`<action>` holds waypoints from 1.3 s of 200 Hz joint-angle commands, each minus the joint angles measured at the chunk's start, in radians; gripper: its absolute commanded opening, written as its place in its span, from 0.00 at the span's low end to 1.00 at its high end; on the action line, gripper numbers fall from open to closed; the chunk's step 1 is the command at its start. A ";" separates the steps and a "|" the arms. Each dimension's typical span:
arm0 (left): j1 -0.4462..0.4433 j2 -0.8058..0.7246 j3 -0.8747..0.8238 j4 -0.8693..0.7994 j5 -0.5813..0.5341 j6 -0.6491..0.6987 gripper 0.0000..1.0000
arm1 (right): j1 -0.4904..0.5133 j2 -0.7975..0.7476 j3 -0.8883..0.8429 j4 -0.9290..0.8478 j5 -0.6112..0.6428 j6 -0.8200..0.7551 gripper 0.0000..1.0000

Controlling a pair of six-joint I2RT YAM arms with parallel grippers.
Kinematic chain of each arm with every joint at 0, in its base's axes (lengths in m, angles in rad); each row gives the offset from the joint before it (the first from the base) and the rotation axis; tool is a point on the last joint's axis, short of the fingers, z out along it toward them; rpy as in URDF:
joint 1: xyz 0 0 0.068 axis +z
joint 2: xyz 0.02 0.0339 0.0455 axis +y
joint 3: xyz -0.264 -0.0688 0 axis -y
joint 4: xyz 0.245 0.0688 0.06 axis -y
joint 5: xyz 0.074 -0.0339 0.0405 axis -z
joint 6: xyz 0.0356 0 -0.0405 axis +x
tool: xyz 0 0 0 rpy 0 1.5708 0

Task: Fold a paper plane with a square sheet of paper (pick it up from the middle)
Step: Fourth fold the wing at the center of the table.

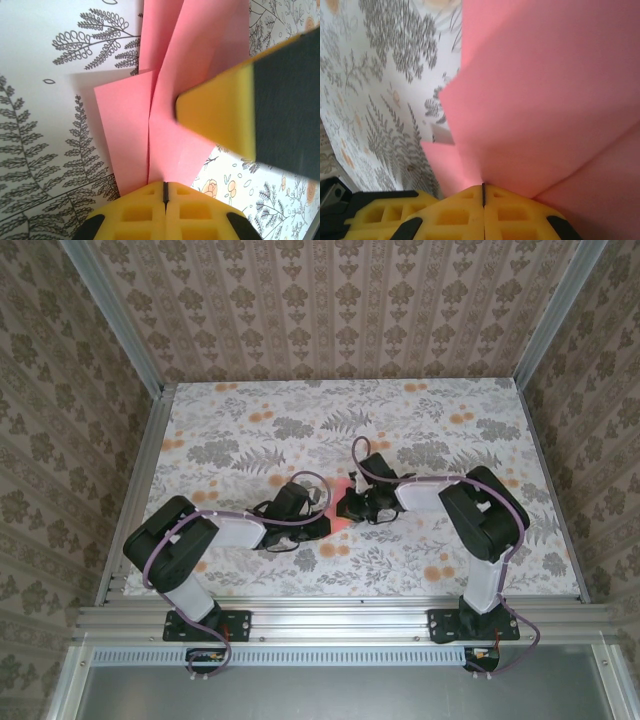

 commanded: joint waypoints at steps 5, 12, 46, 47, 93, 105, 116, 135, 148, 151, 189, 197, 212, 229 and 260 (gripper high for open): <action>-0.018 0.044 -0.024 -0.164 -0.029 0.025 0.00 | -0.052 0.004 0.046 -0.072 0.066 -0.054 0.08; -0.020 0.044 -0.025 -0.164 -0.032 0.026 0.00 | -0.064 0.015 0.043 -0.063 0.072 -0.053 0.08; -0.023 0.056 -0.026 -0.163 -0.032 0.027 0.00 | -0.089 0.068 0.060 -0.065 0.066 -0.053 0.08; -0.024 0.056 -0.026 -0.163 -0.032 0.027 0.00 | -0.090 0.069 0.061 -0.065 0.066 -0.053 0.08; -0.030 0.067 -0.024 -0.161 -0.030 0.025 0.00 | -0.119 0.053 0.079 -0.072 0.064 -0.046 0.08; -0.032 0.068 -0.024 -0.161 -0.030 0.027 0.00 | -0.135 0.063 0.093 -0.085 0.066 -0.060 0.08; -0.034 0.067 -0.025 -0.161 -0.031 0.026 0.00 | -0.149 0.076 0.104 -0.087 0.051 -0.068 0.09; -0.036 0.068 -0.027 -0.162 -0.033 0.024 0.00 | -0.164 0.096 0.128 -0.110 0.046 -0.086 0.09; -0.037 0.070 -0.027 -0.161 -0.033 0.023 0.00 | -0.176 0.109 0.140 -0.124 0.048 -0.090 0.09; -0.036 0.070 -0.028 -0.161 -0.033 0.024 0.00 | -0.179 0.111 0.140 -0.123 0.048 -0.090 0.09; -0.040 0.071 -0.027 -0.158 -0.033 0.022 0.00 | -0.220 0.138 0.151 -0.104 0.030 -0.081 0.10; -0.040 0.071 -0.027 -0.160 -0.033 0.022 0.00 | -0.228 0.138 0.151 -0.097 0.024 -0.076 0.11; -0.041 0.073 -0.026 -0.161 -0.035 0.022 0.00 | -0.240 0.141 0.165 -0.093 -0.006 -0.074 0.11; -0.041 0.076 -0.025 -0.159 -0.034 0.022 0.00 | -0.252 0.145 0.180 -0.095 -0.017 -0.070 0.12; -0.043 0.082 -0.025 -0.157 -0.032 0.021 0.00 | -0.280 0.175 0.211 -0.124 0.004 -0.071 0.12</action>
